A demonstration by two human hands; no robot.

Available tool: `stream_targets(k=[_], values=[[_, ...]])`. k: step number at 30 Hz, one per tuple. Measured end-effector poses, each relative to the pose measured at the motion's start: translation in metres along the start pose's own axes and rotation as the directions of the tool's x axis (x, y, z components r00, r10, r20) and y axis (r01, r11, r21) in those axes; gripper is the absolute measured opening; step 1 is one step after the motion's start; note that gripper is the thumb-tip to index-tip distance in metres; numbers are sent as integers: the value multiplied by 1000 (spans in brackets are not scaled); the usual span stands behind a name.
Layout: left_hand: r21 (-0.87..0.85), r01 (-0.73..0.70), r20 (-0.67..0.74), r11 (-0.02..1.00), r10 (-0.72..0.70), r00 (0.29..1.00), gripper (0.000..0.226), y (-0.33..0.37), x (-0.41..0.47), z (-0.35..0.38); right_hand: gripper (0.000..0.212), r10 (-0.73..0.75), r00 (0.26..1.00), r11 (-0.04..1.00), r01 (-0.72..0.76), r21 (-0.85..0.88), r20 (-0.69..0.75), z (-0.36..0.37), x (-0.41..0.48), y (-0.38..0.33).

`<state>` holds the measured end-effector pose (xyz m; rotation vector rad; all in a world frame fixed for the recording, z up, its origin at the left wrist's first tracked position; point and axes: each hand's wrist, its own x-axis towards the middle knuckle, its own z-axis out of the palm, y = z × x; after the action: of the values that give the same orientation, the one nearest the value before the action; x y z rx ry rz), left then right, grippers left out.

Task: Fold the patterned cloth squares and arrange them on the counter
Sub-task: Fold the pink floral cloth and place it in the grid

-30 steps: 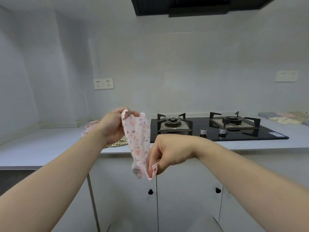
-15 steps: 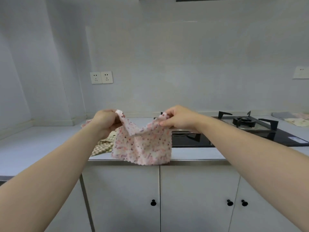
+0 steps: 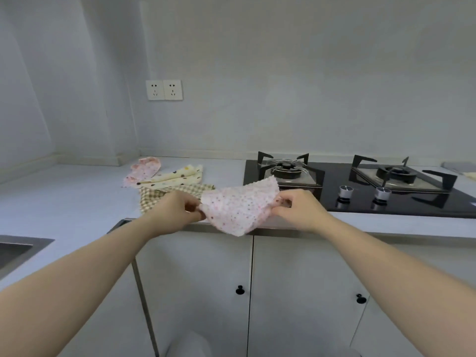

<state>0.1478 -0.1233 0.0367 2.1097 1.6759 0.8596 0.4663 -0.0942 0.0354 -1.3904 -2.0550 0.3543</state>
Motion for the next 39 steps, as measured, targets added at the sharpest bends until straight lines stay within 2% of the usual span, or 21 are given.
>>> stream_targets(k=[3, 6, 9, 12, 15, 17, 19, 21, 22, 25, 28, 32, 35, 39], values=[[47, -41, -5, 998, 41, 999, 19, -2, -15, 12, 31, 49, 997, 998, -46, -52, 54, 2, -16, 21], [89, -39, -18, 995, 41, 999, 30, -3, -16, 15, 37, 58, 995, 998, -58, 1, 86, -6, -25, 31], [112, -27, -49, 993, 33, 998, 37, -3, -9, 16, 27, 66, 994, 997, -70, 42, 87, -12, -22, 36], [49, 16, -93, 999, -11, 996, 22, -4, 8, 22, 16, 58, 998, 997, -60, 58, 25, -13, -9, 36], [51, 51, -150, 997, -43, 988, 13, -7, 32, 26, 21, 47, 997, 999, -47, 6, -53, -9, 16, 35], [108, 88, -172, 990, -69, 983, 5, -11, 48, 28, 29, 77, 996, 996, -74, 48, -48, -3, 37, 37], [183, 105, -170, 977, -74, 983, 9, -14, 63, 34, 30, 109, 994, 994, -108, 23, -28, 6, 57, 40], [222, 136, -165, 966, -100, 981, 2, -19, 74, 40, 13, 133, 991, 990, -133, -42, -12, 15, 75, 44], [234, 150, -167, 961, -113, 980, 11, -23, 79, 43, 6, 153, 988, 983, -152, -101, 4, 20, 81, 46], [285, 142, -182, 948, -92, 979, 42, -36, 90, 54, 42, 210, 978, 923, -198, -330, 2, 34, 90, 59], [368, 168, -178, 914, -108, 978, 45, -43, 98, 65, 50, 225, 973, 905, -231, -358, -60, 46, 91, 73], [453, 114, -165, 884, -43, 985, 41, -50, 102, 72, 29, 158, 980, 943, -185, -276, -118, 50, 94, 78], [460, 90, -155, 883, -20, 988, 36, -52, 102, 74, 11, 77, 992, 968, -98, -231, -100, 51, 90, 79], [423, 35, -152, 905, 33, 988, 22, -50, 100, 74, 6, -15, 992, 994, 2, -106, -123, 51, 81, 76]])
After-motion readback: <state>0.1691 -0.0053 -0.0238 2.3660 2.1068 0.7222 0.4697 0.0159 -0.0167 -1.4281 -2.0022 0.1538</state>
